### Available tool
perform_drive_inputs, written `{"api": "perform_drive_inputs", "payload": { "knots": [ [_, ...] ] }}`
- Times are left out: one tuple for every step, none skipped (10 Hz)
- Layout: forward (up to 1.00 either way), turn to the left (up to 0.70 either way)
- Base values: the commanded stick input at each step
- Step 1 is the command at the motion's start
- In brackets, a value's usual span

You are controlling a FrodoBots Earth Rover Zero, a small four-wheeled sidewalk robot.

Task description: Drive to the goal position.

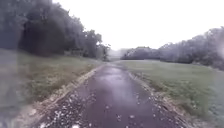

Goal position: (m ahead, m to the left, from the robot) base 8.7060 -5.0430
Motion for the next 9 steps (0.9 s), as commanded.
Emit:
{"api": "perform_drive_inputs", "payload": {
  "knots": [
    [0.7,0.0],
    [0.7,0.0],
    [0.7,0.0],
    [0.7,0.0],
    [0.7,-0.01],
    [0.7,-0.01],
    [0.7,-0.01],
    [0.7,-0.01],
    [0.7,-0.01]
  ]
}}
